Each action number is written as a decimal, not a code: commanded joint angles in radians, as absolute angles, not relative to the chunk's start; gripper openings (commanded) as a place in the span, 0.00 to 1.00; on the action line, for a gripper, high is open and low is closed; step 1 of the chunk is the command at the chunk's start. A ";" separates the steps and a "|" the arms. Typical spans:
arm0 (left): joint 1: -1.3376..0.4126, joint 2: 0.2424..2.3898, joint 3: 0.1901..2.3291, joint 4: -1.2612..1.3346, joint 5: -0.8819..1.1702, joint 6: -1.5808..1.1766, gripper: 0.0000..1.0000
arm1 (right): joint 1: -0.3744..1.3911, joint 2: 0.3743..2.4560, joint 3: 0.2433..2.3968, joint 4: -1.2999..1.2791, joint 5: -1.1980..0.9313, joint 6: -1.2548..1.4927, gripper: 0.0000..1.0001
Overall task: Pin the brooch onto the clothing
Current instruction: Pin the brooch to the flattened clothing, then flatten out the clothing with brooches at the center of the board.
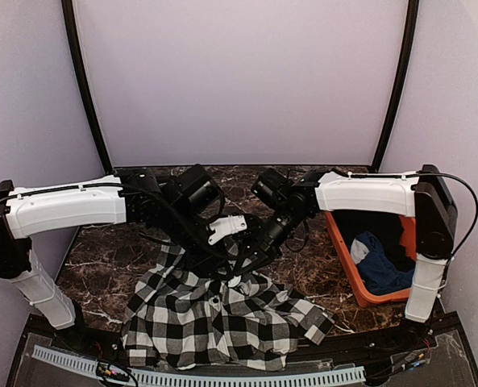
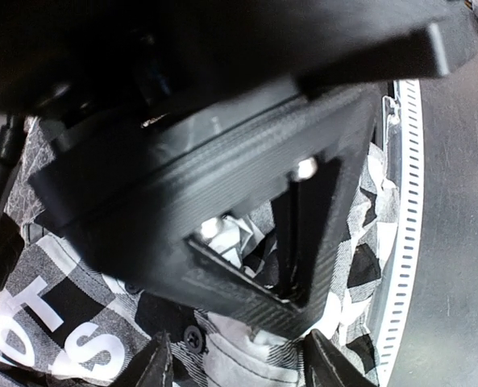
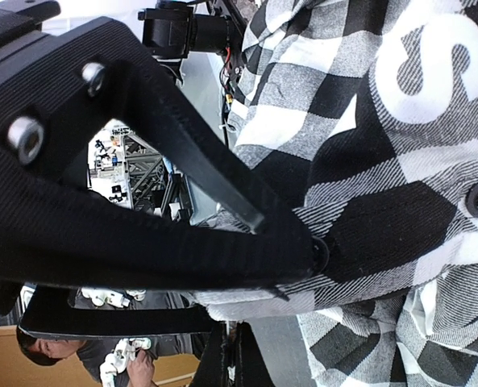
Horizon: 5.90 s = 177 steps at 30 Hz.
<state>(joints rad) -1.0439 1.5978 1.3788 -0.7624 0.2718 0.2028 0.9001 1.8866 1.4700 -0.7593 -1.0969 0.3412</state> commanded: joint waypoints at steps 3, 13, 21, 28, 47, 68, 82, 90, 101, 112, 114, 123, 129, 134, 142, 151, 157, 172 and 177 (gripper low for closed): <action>-1.060 1.659 1.373 -0.878 0.215 0.219 0.55 | 0.904 1.817 1.509 -0.697 -1.162 0.290 0.00; -1.061 1.669 1.382 -0.893 0.207 0.220 0.55 | 0.905 1.809 1.515 -0.705 -1.171 0.284 0.00; -1.062 1.675 1.378 -0.903 0.198 0.217 0.54 | 0.905 1.792 1.517 -0.667 -1.218 0.315 0.00; -1.067 1.688 1.379 -0.929 0.150 0.215 0.52 | 0.905 1.784 1.511 -0.659 -1.227 0.321 0.00; -1.074 1.663 1.387 -0.998 0.030 0.182 0.54 | 0.901 1.786 1.503 -0.656 -1.210 0.324 0.00; -1.064 1.539 1.359 -0.997 -0.101 0.143 0.83 | 0.896 1.800 1.503 -0.739 -1.152 0.257 0.00; -1.037 1.475 1.212 -0.940 -0.122 0.069 0.35 | 0.899 1.760 1.481 -0.778 -1.142 0.234 0.03; -1.030 1.430 1.141 -0.939 -0.130 0.041 0.34 | 0.901 1.718 1.453 -0.621 -1.277 0.340 0.26; -0.933 1.293 1.135 -0.962 -0.194 0.016 0.76 | 0.831 1.747 1.487 -0.736 -1.011 0.260 0.41; -0.652 1.341 1.167 -0.729 0.037 0.022 0.99 | 0.724 1.778 1.392 -0.614 -0.593 0.034 0.58; -0.619 1.403 1.180 -0.699 0.071 0.019 0.99 | 0.710 1.787 1.351 -0.586 -0.586 0.018 0.60; -0.511 1.545 1.155 -0.606 0.285 0.006 0.99 | 0.697 1.885 1.159 -0.375 -0.744 0.076 0.70; -0.511 1.588 1.193 -0.558 0.380 -0.031 0.99 | 0.726 1.968 1.195 -0.324 -0.746 0.093 0.71; -0.511 1.655 1.199 -0.577 0.394 -0.025 0.99 | 0.761 2.025 1.228 -0.300 -0.773 0.108 0.69; -0.511 1.691 1.156 -0.575 0.346 -0.030 0.52 | 0.781 2.096 1.243 -0.286 -0.781 0.133 0.21; -0.507 1.646 1.244 -0.600 0.091 -0.007 0.01 | 0.733 1.933 1.282 -0.315 -0.417 0.124 0.00; -0.489 1.643 1.381 -0.596 -0.159 0.071 0.01 | 0.732 1.855 1.391 -0.349 -0.036 0.058 0.00; -0.334 1.836 1.510 -0.524 -0.402 0.153 0.01 | 0.728 2.019 1.573 -0.325 0.545 0.007 0.00; -0.320 1.982 1.641 -0.528 -0.404 0.178 0.01 | 0.718 2.146 1.760 -0.304 0.611 -0.042 0.00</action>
